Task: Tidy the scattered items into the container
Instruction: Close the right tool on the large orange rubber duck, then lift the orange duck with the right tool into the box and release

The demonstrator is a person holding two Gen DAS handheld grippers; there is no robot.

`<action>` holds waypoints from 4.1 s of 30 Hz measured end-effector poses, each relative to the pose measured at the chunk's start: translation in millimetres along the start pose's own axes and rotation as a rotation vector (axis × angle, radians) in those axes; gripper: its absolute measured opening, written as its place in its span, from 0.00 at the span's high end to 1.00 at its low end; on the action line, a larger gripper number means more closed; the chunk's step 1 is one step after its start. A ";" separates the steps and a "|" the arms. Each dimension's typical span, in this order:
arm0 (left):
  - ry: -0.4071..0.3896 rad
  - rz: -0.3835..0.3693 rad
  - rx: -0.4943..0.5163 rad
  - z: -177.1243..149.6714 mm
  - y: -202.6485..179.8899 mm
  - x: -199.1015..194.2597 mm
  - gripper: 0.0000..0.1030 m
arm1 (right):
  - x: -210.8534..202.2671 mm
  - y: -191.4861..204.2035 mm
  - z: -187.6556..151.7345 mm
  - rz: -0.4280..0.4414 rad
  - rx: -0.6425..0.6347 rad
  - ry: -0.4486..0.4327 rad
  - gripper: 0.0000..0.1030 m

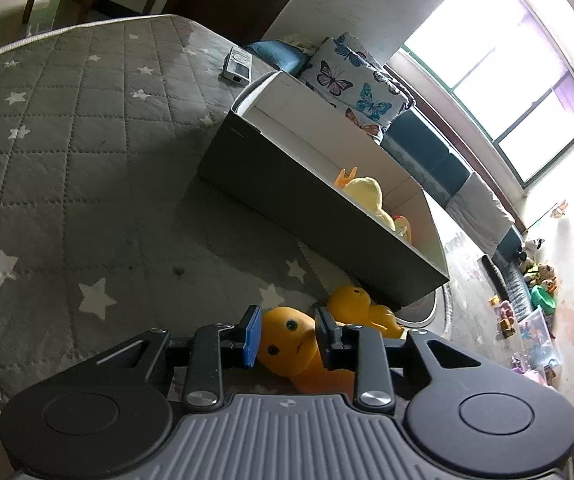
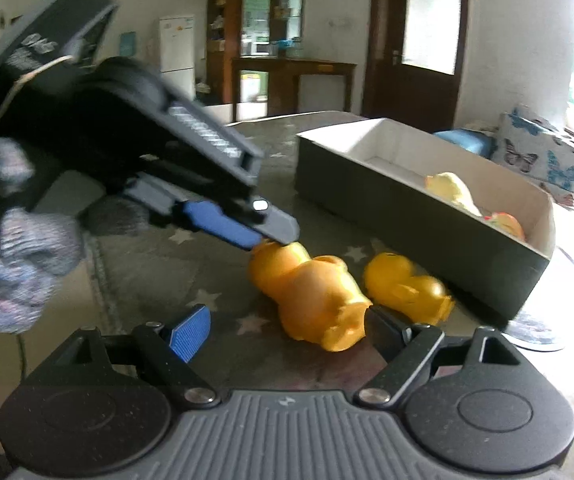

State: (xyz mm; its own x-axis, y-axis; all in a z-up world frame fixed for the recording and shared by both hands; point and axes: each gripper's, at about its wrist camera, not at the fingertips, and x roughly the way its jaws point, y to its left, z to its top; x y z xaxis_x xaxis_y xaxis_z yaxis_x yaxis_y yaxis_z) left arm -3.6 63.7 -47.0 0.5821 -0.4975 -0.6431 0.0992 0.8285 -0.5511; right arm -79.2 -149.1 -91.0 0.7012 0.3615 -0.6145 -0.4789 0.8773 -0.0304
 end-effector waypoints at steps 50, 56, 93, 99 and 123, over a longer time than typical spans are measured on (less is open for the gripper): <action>0.008 0.045 -0.089 11.5 1.3 21.0 0.61 | 22.2 -3.8 8.5 0.013 0.029 0.060 0.58; 0.007 0.077 -0.081 8.0 -5.1 22.7 0.60 | 21.1 -2.7 8.3 0.013 0.023 0.062 0.57; 0.030 0.110 -0.032 2.4 -9.6 23.3 0.58 | 19.0 4.1 4.0 0.028 0.035 0.045 0.58; 0.033 0.105 -0.025 6.1 -11.3 23.1 0.58 | 20.9 1.9 8.2 0.035 0.029 0.050 0.59; -0.064 0.045 0.037 102.9 -57.2 27.8 0.58 | 31.5 -39.5 90.9 -0.036 -0.004 -0.089 0.59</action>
State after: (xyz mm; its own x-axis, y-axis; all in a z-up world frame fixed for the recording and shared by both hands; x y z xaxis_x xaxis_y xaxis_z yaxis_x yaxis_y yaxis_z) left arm 89.9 28.9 21.3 0.6371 -0.4434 -0.6305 0.1012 0.8590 -0.5018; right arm 9.8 -143.7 -37.5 0.7619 0.3565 -0.5408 -0.4547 0.8890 -0.0546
